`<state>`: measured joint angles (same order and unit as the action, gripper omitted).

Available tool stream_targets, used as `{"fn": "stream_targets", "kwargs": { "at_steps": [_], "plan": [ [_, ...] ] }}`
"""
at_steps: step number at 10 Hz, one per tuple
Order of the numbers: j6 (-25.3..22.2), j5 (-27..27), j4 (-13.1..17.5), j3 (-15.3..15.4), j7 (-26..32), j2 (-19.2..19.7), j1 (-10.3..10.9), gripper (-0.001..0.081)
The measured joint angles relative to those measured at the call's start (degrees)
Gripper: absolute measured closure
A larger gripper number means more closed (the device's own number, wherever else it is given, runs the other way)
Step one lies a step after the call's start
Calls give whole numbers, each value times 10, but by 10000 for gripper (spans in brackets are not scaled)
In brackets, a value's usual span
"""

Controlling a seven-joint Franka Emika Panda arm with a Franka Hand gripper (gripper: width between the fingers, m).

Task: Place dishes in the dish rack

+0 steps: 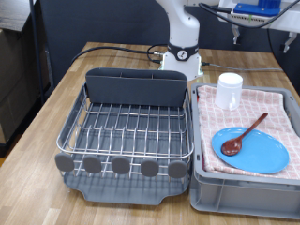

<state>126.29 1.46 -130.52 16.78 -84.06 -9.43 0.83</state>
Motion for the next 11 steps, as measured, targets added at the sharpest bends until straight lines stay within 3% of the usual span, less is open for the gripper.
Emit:
{"fn": "stream_targets", "kwargs": {
  "at_steps": [2, 4, 6, 8, 11],
  "plan": [
    [36, -28, -11, -2, 3, 12, 1, 3],
    [33, -12, -11, -1, 3, 13, 1, 3],
    [69, 14, -20, 1, -4, 25, 1, 3],
    [120, 48, -35, 8, -48, 49, 1, 3],
    [159, 77, -44, 17, -107, 90, 1, 3]
  ]
}}
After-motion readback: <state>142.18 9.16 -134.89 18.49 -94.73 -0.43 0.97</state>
